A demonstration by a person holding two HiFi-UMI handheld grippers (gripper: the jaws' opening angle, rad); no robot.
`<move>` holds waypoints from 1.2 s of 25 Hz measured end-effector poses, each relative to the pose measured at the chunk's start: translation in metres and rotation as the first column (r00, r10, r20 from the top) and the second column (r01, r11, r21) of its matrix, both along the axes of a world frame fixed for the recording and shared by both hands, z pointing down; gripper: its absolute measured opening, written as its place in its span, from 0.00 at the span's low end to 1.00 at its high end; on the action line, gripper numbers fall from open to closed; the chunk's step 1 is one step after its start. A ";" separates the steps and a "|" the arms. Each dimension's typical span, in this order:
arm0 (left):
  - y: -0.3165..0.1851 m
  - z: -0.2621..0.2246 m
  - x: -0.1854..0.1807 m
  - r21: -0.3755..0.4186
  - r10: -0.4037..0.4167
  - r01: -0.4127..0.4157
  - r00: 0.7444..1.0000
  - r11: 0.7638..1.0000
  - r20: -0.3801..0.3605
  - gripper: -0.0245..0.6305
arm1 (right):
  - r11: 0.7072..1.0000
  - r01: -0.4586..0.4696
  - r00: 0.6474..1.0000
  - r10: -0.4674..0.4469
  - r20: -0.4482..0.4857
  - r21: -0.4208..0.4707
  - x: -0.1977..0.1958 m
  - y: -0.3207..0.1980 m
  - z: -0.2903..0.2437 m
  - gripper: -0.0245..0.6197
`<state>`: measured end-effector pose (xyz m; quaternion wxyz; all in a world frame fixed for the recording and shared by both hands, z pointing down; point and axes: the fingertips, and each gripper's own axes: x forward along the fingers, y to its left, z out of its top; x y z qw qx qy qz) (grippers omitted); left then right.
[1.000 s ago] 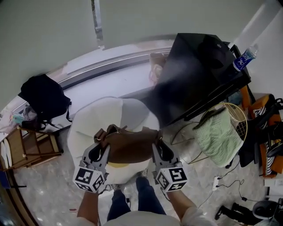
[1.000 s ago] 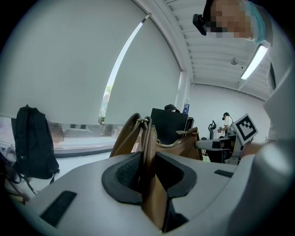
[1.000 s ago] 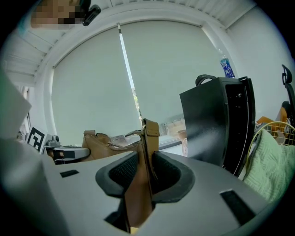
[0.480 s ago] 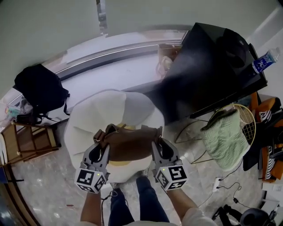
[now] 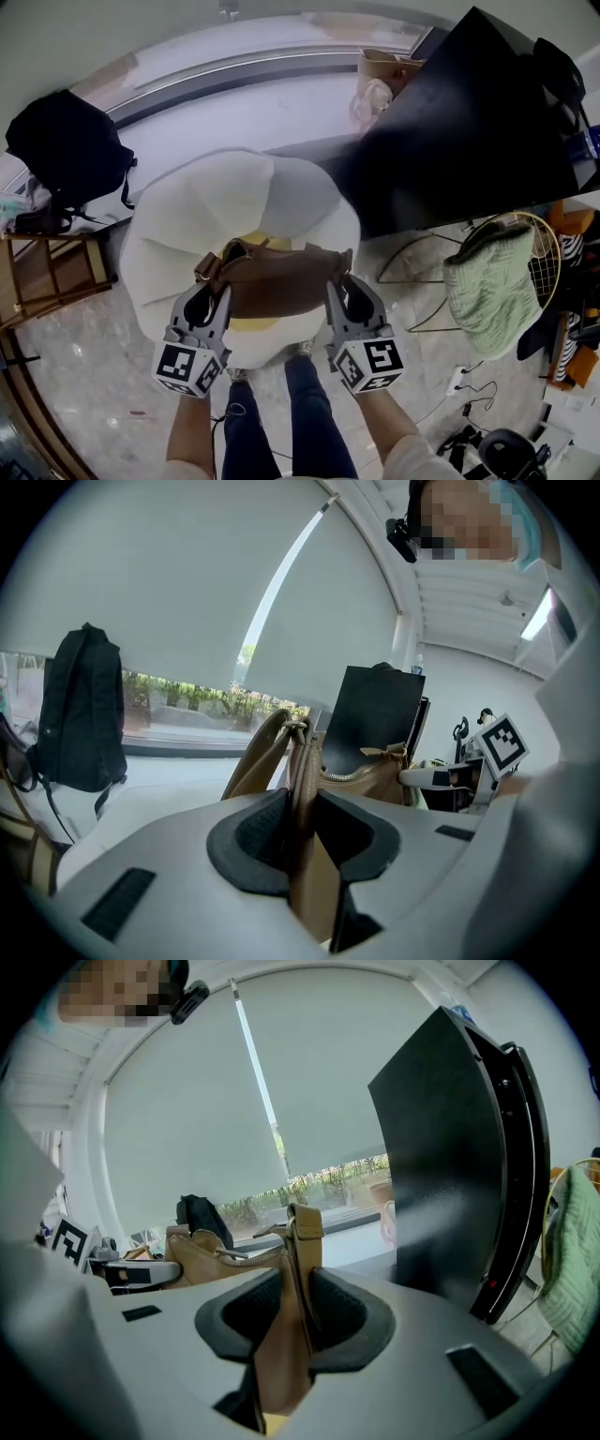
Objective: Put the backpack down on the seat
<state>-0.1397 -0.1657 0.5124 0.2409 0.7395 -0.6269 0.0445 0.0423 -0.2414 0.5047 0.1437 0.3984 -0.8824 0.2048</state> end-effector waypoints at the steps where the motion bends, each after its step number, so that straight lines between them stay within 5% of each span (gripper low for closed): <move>1: 0.000 0.007 -0.002 -0.002 -0.002 0.002 1.000 1.000 -0.003 0.19 | 1.000 0.002 1.000 -0.002 -0.002 0.001 -0.003 -0.001 0.007 0.23; 30: -0.033 0.187 -0.023 -0.068 -0.051 0.051 0.999 0.996 0.003 0.19 | 0.999 0.026 0.998 -0.028 -0.050 -0.027 -0.026 -0.036 0.189 0.21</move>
